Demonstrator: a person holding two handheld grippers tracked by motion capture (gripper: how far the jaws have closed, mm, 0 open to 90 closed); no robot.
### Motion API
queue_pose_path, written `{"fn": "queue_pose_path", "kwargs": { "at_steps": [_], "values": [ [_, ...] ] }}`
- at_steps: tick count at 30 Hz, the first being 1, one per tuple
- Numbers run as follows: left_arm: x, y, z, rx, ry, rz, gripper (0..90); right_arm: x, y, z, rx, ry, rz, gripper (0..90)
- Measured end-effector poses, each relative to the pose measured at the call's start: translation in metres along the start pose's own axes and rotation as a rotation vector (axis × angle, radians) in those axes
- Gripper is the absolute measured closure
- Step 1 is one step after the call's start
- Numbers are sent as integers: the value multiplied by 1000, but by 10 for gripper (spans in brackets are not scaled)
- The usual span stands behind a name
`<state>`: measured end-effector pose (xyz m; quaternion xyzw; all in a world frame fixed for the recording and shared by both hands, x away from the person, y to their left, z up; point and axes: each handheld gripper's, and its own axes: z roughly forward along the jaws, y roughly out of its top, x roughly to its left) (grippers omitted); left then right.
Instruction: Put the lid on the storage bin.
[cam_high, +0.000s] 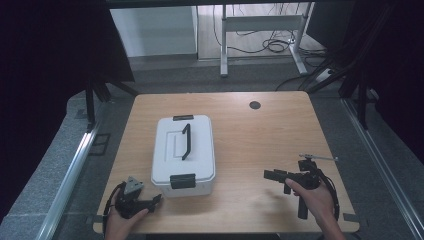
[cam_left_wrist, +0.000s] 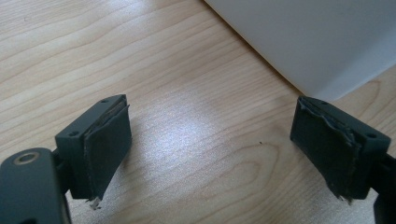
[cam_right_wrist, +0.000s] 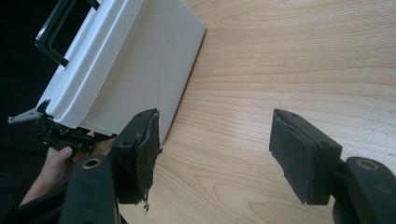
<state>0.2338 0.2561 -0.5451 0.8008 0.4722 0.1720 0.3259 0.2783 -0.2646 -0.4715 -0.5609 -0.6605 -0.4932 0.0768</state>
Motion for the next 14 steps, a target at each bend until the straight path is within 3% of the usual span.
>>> {"fn": "queue_pose_path", "kwargs": {
  "at_steps": [9, 14],
  "values": [
    [0, 0, 0, 0, -1, 0, 124, -2, -2, 6, 27, -9, -3, 332],
    [0, 0, 0, 0, -1, 0, 123, -1, -1, 11, 46, 15, 0, 331]
  ]
}}
